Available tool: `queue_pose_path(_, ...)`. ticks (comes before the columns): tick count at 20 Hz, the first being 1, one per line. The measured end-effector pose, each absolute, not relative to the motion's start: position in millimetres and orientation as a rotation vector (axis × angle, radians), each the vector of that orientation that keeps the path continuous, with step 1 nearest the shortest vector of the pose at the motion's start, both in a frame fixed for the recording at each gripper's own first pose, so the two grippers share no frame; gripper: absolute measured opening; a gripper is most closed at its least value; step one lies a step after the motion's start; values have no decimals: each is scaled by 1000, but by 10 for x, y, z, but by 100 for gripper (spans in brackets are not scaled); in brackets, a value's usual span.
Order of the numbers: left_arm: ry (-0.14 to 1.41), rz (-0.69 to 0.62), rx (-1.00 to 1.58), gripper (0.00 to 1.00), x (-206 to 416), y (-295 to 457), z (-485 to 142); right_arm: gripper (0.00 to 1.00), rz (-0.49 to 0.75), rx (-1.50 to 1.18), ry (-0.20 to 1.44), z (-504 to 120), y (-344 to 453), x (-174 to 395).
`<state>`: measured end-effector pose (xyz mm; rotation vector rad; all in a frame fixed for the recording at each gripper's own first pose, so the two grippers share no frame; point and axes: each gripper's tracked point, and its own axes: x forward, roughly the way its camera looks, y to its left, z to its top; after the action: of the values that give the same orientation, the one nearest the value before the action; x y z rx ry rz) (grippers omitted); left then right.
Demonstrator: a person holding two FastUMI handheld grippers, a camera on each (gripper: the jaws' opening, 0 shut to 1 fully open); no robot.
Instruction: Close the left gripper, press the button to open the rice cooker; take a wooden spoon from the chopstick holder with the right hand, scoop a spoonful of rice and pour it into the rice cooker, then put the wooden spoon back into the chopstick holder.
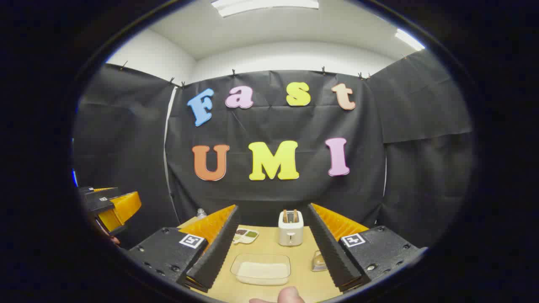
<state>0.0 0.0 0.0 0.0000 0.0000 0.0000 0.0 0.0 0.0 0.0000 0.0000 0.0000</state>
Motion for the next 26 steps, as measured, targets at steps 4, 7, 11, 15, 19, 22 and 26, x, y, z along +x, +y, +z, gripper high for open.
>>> queue_pose_path(4,-2,17,-1,94,-10,64,-8,100,7,-8,-13,34,30,15)
queue_pose_path(7,0,25,0,94,7,84,-26,100,15,-8,-8,12,64,24)
queue_pose_path(11,0,39,3,94,-4,129,-16,100,21,-8,-10,19,58,53)
queue_pose_path(15,5,58,10,94,2,184,-55,100,28,-4,5,-50,60,100)
queue_pose_path(19,10,76,17,94,26,197,-77,100,32,-3,19,-96,45,149)
queue_pose_path(22,25,87,2,94,30,214,-93,98,47,10,33,-154,56,201)
queue_pose_path(26,50,113,6,94,-15,292,-194,100,51,3,48,-209,-11,253)
